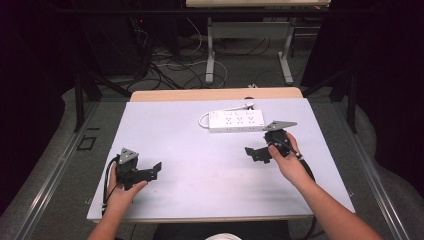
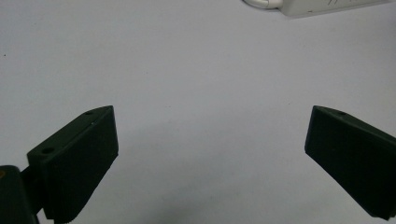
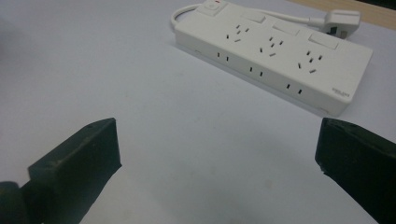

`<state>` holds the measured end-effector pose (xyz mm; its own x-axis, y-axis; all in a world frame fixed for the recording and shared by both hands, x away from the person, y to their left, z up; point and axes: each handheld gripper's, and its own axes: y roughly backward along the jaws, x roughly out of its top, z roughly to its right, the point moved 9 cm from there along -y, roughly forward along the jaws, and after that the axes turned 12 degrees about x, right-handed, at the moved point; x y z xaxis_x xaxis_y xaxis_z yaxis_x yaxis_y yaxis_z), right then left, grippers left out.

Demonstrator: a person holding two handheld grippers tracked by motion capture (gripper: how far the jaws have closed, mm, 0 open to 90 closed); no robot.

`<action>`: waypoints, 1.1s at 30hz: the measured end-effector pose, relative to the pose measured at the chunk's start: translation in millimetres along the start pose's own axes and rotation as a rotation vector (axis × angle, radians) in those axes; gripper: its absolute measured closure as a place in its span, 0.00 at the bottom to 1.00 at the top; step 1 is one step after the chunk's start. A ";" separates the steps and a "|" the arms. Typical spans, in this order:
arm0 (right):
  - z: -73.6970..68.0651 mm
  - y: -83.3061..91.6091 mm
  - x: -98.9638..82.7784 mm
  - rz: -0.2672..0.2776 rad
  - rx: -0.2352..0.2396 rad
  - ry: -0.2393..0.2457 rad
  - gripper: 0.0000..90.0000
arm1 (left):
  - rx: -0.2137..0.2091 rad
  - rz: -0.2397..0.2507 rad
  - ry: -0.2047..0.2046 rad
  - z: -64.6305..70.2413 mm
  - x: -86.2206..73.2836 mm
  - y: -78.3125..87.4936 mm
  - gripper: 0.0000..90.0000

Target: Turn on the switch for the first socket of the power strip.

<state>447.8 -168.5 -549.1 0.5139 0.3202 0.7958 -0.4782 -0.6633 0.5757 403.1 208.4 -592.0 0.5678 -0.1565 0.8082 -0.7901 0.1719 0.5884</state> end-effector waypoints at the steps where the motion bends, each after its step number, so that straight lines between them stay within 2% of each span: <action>1: 0.1 2.2 -3.7 0.005 0.000 -0.009 0.00 | 0.000 -0.001 -0.001 0.1 -0.1 -0.2 0.02; 4: 1.2 9.2 -13.9 0.015 -0.003 -0.032 0.00 | -0.003 -0.005 -0.005 1.1 -0.4 -0.4 0.00; 7: 3.9 16.2 -23.4 0.014 -0.023 -0.042 0.00 | -0.006 -0.005 -0.008 2.8 -0.7 -1.0 0.00; 8: 5.9 18.1 -26.3 0.015 -0.029 -0.027 0.00 | -0.008 -0.003 -0.013 3.2 -0.6 -1.3 0.00; 9: 5.2 20.2 -29.4 0.016 -0.026 -0.042 0.00 | -0.008 -0.009 -0.015 3.6 -1.1 -1.1 0.00; 11: 7.6 24.5 -35.0 0.021 -0.040 -0.037 0.00 | -0.010 -0.009 -0.020 4.8 -1.3 -1.3 0.00; 12: 7.4 26.4 -37.9 0.023 -0.043 -0.052 0.00 | -0.011 -0.005 -0.017 5.7 -1.1 -1.7 0.00; 15: 12.3 31.4 -46.5 0.031 -0.066 -0.056 0.00 | -0.009 -0.006 -0.033 6.3 -1.3 -1.7 0.00; 19: 18.4 37.6 -57.0 0.032 -0.096 -0.071 0.00 | -0.012 0.001 -0.031 7.4 -0.5 -1.5 0.00; 24: 25.1 42.9 -65.0 0.030 -0.110 -0.067 0.00 | -0.015 0.009 -0.027 7.7 0.5 -1.2 0.00; 29: 30.2 46.0 -69.5 0.040 -0.130 -0.086 0.00 | -0.019 0.011 -0.022 7.2 1.1 -0.2 0.00; 33: 36.1 46.4 -74.3 0.030 -0.147 -0.069 0.00 | -0.024 0.009 -0.027 7.0 0.8 0.8 0.00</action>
<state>413.1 -247.5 -588.4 0.5431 0.2510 0.8013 -0.5903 -0.5645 0.5770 401.3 201.6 -591.0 0.5537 -0.1811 0.8128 -0.7894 0.1964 0.5816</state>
